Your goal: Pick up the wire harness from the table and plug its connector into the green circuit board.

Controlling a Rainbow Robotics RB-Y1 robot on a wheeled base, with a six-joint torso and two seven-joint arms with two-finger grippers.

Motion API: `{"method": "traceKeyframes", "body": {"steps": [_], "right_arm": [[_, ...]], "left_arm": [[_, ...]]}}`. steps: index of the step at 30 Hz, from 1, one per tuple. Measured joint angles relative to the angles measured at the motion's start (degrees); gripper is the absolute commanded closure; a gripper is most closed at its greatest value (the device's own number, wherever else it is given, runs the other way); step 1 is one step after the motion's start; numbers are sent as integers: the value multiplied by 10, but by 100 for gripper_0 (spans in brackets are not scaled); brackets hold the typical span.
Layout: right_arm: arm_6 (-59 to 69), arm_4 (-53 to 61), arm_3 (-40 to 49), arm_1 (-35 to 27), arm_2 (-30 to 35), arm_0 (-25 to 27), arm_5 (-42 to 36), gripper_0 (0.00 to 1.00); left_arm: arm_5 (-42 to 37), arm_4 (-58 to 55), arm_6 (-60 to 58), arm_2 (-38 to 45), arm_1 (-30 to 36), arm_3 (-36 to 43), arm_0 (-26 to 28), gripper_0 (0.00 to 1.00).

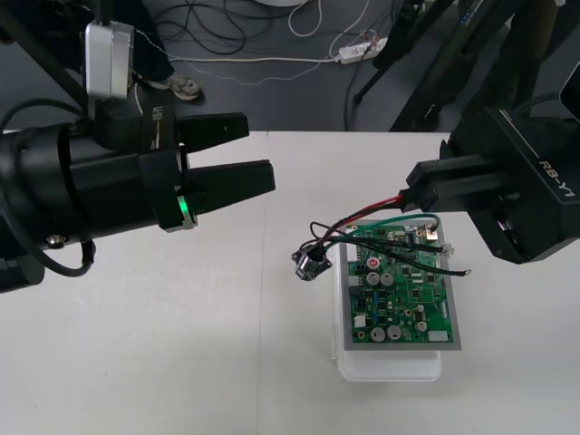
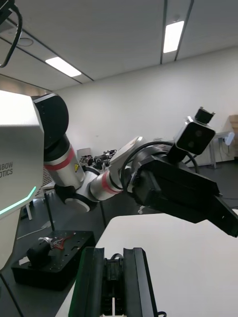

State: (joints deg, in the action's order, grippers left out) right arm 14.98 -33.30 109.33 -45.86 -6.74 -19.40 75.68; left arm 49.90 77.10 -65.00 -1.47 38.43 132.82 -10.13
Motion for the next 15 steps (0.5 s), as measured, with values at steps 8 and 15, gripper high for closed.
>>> {"method": "traceKeyframes", "body": {"steps": [8, 15], "right_arm": [[-24, -11, 7, 0, 0, 0, -46, 100], [-36, -15, 41, -8, 0, 11, -105, 100]], "left_arm": [[0, 77, 0, -3, -51, 53, 6, 0], [-3, 100, 1, -35, -52, 67, 1, 0]]}}
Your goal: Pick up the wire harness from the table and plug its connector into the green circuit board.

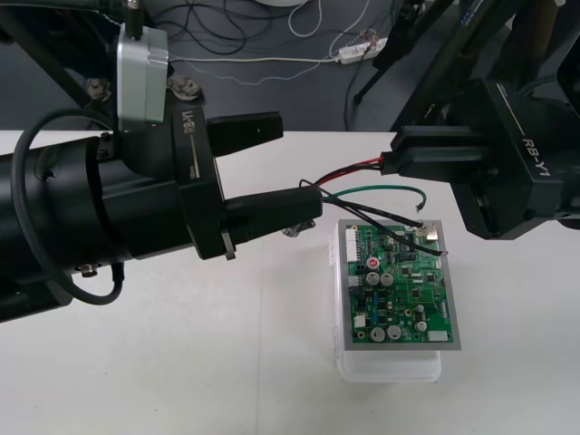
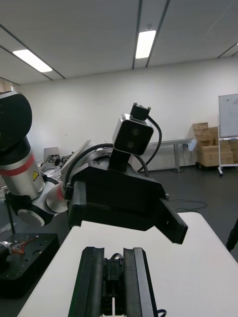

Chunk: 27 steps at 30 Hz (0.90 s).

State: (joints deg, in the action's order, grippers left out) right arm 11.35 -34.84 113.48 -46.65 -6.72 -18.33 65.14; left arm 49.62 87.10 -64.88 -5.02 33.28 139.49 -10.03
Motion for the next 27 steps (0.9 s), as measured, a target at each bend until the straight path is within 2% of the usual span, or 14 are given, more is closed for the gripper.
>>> {"method": "traceKeyframes", "body": {"steps": [12, 21, 27], "right_arm": [[0, -10, 46, -11, 0, 20, -64, 100], [-6, -11, 54, -11, 0, 27, -69, 100], [-35, -11, 55, -11, 0, 28, -69, 100]], "left_arm": [[0, 33, 34, -29, -62, 0, -12, 0], [0, 32, 62, -42, -78, -2, -12, 0], [1, -54, 176, -46, -89, -55, -12, 0]]}}
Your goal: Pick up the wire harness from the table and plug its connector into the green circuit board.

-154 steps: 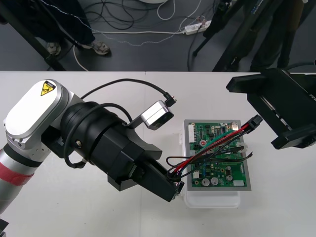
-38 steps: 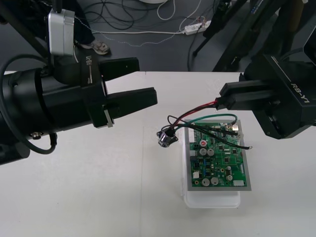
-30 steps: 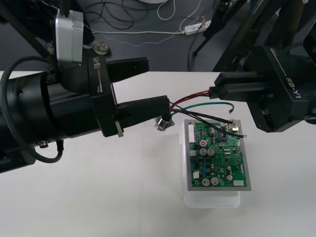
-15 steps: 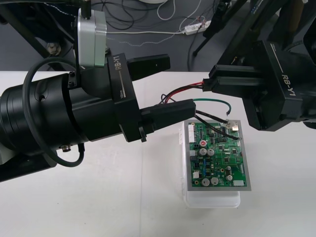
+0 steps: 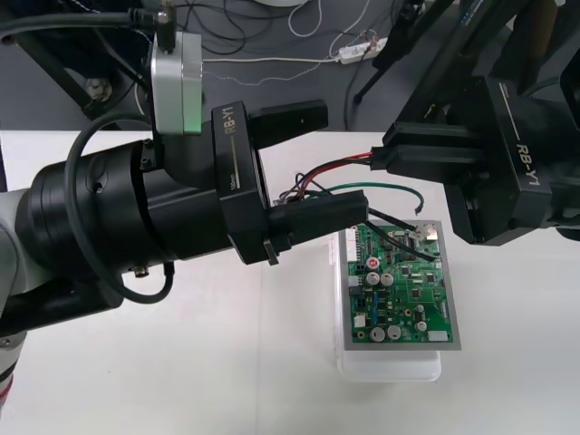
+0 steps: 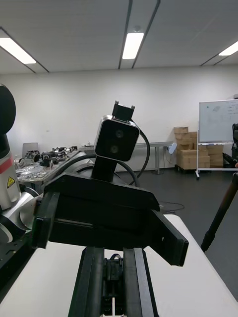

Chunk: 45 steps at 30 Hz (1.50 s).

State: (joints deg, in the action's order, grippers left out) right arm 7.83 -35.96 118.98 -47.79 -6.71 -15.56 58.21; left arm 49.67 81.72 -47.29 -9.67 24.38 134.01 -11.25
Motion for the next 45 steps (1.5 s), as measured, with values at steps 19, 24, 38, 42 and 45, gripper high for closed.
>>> {"method": "traceKeyframes", "body": {"steps": [19, 24, 38, 42, 45], "right_arm": [[0, 11, 0, 50, 0, 29, 3, 100], [0, 11, 0, 62, 0, 33, 6, 100], [-1, 11, 0, 64, 0, 36, 14, 100], [-1, 11, 0, 64, 0, 36, 17, 100], [-1, 11, 0, 64, 0, 36, 17, 100]], "left_arm": [[37, -67, 181, 10, -31, -54, -3, 0], [37, -67, 181, 5, -31, -54, -13, 0], [37, -78, 181, -2, -31, -56, -19, 0], [37, -81, 181, -7, -31, -57, -19, 0], [37, -81, 181, -11, -31, -57, -19, 0]]}}
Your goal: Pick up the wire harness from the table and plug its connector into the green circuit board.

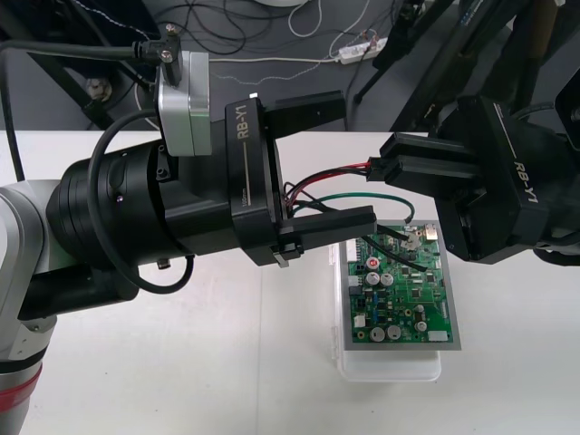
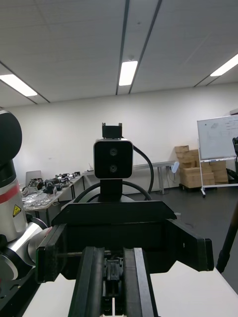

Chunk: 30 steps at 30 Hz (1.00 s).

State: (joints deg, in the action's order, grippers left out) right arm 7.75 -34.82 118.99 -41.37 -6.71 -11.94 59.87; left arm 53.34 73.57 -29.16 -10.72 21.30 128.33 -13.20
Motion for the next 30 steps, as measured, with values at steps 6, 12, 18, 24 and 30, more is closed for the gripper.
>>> {"method": "traceKeyframes", "body": {"steps": [6, 12, 18, 24, 30], "right_arm": [[0, 2, 0, 0, 0, 0, 0, 100], [0, 3, 0, 0, 0, 0, 0, 100], [0, 3, 0, 0, 0, 0, 2, 100], [0, 3, 0, 0, 0, 0, 3, 100], [0, 3, 0, 0, 0, 0, 5, 100]], "left_arm": [[0, 0, 0, -7, 0, -1, 0, 0], [0, 0, 0, -9, 0, -1, -1, 0], [0, 0, 0, -9, 0, -5, -6, 14], [0, 0, 0, -19, 0, -13, -14, 26], [0, 0, 0, -23, 0, -17, -19, 32]]}}
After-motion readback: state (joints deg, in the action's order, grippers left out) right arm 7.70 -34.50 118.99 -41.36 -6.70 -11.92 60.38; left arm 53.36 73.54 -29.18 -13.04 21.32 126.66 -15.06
